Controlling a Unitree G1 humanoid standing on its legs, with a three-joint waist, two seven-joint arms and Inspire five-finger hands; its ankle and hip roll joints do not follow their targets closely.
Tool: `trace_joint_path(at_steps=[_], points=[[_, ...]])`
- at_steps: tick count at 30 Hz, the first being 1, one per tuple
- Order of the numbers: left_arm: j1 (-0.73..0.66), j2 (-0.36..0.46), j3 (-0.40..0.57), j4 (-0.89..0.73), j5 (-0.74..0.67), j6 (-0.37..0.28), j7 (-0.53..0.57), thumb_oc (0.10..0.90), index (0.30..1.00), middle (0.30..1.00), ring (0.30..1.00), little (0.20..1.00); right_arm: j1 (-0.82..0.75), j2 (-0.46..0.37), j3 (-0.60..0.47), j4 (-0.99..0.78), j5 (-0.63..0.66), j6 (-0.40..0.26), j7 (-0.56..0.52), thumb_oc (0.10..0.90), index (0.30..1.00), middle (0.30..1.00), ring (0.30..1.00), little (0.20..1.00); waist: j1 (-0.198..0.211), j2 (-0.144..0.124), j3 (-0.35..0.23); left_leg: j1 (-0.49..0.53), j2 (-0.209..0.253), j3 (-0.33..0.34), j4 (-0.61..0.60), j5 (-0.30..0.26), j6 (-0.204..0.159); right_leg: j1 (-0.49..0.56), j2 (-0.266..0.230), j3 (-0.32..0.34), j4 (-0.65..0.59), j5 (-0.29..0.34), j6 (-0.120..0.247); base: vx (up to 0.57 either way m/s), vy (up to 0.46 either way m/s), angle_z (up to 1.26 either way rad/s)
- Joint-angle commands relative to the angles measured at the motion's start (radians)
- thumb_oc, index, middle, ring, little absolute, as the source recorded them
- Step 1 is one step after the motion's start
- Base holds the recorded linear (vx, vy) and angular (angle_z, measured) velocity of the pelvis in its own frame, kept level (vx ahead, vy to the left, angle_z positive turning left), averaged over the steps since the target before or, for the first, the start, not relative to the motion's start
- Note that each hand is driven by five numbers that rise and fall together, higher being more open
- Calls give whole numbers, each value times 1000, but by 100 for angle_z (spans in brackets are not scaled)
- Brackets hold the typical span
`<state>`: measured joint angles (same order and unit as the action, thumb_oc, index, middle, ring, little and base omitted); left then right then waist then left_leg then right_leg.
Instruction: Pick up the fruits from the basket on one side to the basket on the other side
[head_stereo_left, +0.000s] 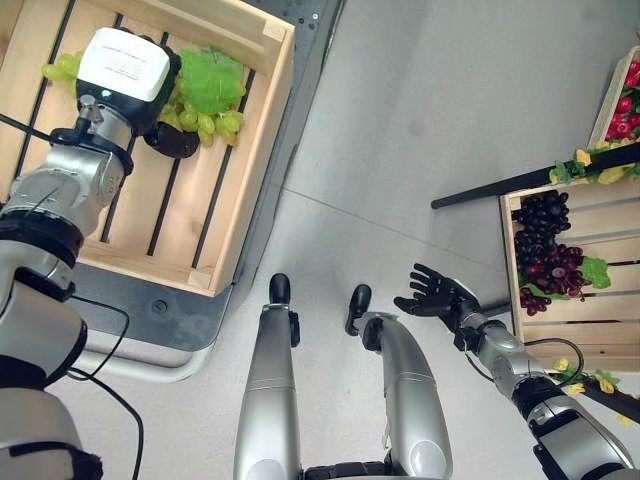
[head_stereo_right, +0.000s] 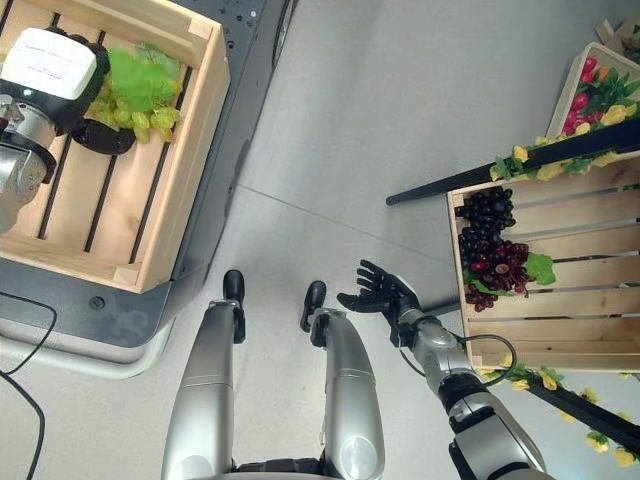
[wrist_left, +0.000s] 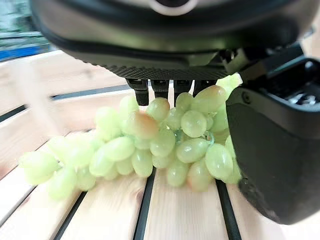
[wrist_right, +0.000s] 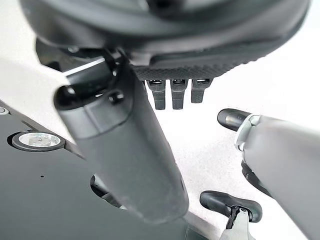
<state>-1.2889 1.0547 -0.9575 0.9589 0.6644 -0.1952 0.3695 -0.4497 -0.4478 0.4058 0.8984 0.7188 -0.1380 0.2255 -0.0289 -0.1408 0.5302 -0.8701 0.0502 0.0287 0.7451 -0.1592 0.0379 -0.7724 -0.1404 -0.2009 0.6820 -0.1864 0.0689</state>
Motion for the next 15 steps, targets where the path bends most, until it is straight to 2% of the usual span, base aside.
trace_joint_path(at_steps=[1,10,11,14,15], points=[[-113,1,-36,-73,94,-77,62,800,900,900,900,900,28,-60,-40,-22,15,-64,29,800,900,900,900,900,-4,40,-10,126,-4,95,-123,-49,25,38,33,-4,-37,65,-29,0,0,0],[-108,-8,-82,-87,98,-49,-106,800,900,900,900,900,23,-79,-46,-15,26,-63,32,800,900,900,900,900,-14,55,-10,106,-3,102,-105,-49,19,15,25,1,-21,61,-30,0,0,0],[-102,-9,-86,-85,89,-26,-172,800,900,900,900,900,25,-80,-48,-18,31,-67,29,800,900,900,900,900,-15,55,-10,104,-2,102,-107,-48,19,11,22,-1,-20,60,-29,19,-12,-3],[-81,-14,-88,-79,78,9,-278,800,900,900,900,900,23,-84,-54,-20,45,-69,26,800,900,900,900,900,-17,56,-10,101,-2,101,-111,-46,17,9,20,-2,-22,60,-29,6,-5,-1],[-77,-15,-89,-78,78,14,-303,648,672,672,672,672,21,-86,-56,-20,49,-68,27,800,900,900,900,900,-17,56,-10,101,-3,101,-112,-46,17,8,20,-3,-23,60,-29,11,-15,-3]])
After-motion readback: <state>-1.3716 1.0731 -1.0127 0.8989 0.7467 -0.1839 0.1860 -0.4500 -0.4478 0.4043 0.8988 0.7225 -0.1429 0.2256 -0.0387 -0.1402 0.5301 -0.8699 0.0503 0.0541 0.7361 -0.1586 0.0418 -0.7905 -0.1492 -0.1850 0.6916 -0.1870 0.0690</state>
